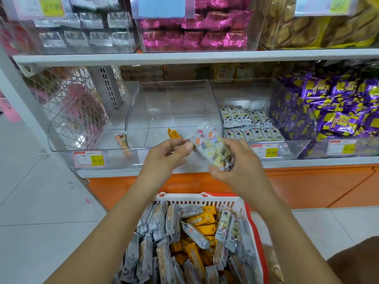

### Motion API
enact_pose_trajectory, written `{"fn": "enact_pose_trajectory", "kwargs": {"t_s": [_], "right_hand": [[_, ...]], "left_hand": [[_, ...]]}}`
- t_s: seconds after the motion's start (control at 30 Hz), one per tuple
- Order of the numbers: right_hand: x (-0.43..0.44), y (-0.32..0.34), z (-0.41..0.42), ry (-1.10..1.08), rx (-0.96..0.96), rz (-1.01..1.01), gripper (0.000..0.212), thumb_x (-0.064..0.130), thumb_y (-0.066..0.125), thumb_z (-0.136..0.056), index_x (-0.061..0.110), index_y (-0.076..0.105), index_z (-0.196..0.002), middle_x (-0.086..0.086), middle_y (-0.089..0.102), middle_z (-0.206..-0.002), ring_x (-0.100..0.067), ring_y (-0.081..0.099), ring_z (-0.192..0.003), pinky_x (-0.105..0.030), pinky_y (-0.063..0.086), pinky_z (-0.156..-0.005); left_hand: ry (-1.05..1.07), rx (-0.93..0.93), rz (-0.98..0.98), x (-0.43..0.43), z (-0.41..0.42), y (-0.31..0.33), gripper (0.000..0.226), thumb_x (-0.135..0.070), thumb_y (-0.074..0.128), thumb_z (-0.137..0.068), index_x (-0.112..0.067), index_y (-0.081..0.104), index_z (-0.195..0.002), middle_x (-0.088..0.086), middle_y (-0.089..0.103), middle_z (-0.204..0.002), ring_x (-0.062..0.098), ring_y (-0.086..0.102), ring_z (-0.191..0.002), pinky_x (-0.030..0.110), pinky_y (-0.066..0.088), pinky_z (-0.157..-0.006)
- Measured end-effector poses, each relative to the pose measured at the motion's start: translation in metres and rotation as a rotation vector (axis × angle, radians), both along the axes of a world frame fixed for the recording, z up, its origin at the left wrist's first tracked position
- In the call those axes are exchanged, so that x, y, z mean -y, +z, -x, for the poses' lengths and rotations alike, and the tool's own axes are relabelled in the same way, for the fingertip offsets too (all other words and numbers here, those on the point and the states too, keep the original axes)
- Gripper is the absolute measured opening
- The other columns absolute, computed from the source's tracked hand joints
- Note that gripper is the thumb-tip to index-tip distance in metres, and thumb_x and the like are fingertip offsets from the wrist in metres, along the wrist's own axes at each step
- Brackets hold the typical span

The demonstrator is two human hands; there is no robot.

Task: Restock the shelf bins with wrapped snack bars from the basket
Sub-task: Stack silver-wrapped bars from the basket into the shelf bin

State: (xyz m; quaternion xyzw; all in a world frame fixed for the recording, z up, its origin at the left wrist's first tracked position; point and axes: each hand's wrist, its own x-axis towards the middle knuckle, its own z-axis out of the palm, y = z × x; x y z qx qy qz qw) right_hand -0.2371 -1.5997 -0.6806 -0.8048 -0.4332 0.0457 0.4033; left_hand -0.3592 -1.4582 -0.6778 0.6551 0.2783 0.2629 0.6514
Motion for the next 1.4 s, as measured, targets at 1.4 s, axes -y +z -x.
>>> {"fn": "enact_pose_trajectory", "kwargs": {"t_s": [1.4], "right_hand": [[-0.08, 0.019, -0.203, -0.372, 0.043, 0.324, 0.028, 0.022, 0.048, -0.094, 0.001, 0.066, -0.096, -0.021, 0.063, -0.1, -0.034, 0.061, -0.101, -0.03, 0.041, -0.073]], "left_hand": [[0.012, -0.347, -0.962, -0.021, -0.005, -0.042, 0.04, -0.018, 0.051, -0.096, -0.019, 0.049, -0.136, -0.01, 0.046, -0.136, 0.002, 0.034, -0.13, 0.002, 0.006, -0.105]]}}
